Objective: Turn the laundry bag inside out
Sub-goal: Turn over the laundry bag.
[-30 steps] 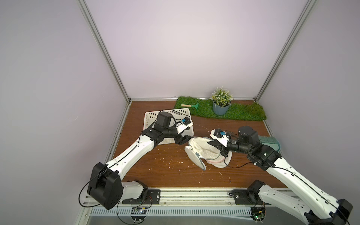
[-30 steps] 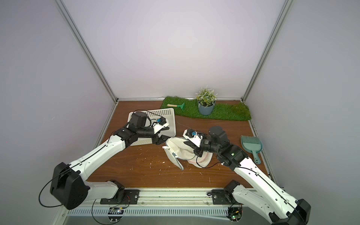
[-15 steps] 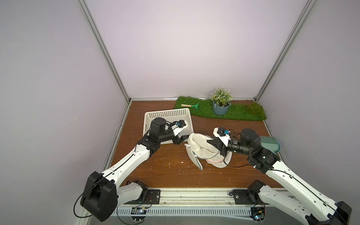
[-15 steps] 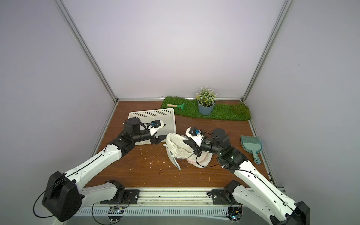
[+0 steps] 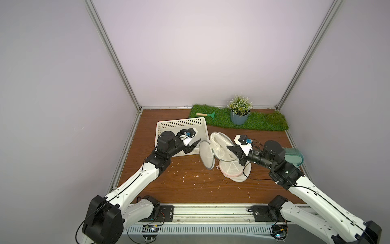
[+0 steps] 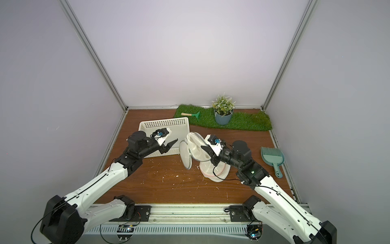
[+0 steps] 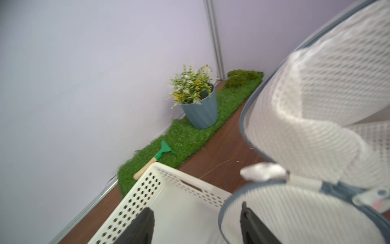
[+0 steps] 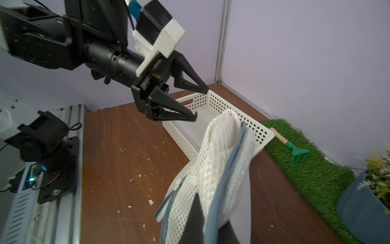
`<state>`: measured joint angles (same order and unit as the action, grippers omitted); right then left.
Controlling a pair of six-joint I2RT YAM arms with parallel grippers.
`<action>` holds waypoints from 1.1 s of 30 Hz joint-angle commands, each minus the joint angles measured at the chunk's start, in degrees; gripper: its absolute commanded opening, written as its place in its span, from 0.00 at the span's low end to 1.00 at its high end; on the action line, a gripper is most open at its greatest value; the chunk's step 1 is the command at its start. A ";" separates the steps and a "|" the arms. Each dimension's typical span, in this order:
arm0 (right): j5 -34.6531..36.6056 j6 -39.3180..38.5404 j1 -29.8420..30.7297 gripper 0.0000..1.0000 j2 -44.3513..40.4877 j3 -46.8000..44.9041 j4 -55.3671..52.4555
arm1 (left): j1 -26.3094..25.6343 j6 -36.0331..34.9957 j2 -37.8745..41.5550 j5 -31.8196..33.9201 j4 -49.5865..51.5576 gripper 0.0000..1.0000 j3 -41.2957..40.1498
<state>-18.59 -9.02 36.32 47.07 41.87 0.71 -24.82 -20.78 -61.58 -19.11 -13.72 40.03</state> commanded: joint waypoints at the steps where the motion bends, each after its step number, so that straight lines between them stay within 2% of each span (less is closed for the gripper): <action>1: 3.78 -2.96 -0.19 0.00 -0.22 1.55 1.86 | 0.82 -3.12 1.41 9.02 3.20 0.68 2.21; 2: 3.83 -3.41 -0.17 0.00 0.15 1.68 1.28 | 0.75 -4.10 1.63 8.04 4.64 0.68 3.17; 5: 3.40 -4.62 -0.14 0.00 1.18 2.23 -0.06 | -0.30 -7.55 2.37 -0.60 9.28 0.63 6.54; 8: 1.13 -5.34 -0.14 0.00 2.50 3.23 -0.93 | -5.29 -13.66 3.94 -7.61 10.21 0.62 7.78; 10: -1.61 -5.53 -0.11 0.00 3.57 4.27 -1.88 | -7.99 -16.30 4.09 -10.71 10.18 0.60 8.80; 14: -5.38 -6.05 -0.17 0.00 4.86 5.45 -2.94 | -9.36 -19.33 0.91 -16.66 15.71 0.53 14.39; 23: -11.47 -7.99 -0.17 0.00 7.56 8.33 -5.37 | -11.52 -27.32 -6.24 -18.72 29.44 0.48 22.45; 30: -14.27 -9.65 -0.08 0.00 9.93 11.13 -8.02 | -11.66 -29.90 -9.15 -17.62 29.60 0.47 24.81; 33: -14.46 -9.80 -0.02 0.00 10.23 11.63 -8.26 | -11.66 -30.89 -10.29 -18.22 31.29 0.40 25.81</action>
<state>-30.61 -17.76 36.25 57.63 50.94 -7.86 -36.01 -49.67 -71.20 -36.01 14.90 63.66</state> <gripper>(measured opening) 0.089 0.411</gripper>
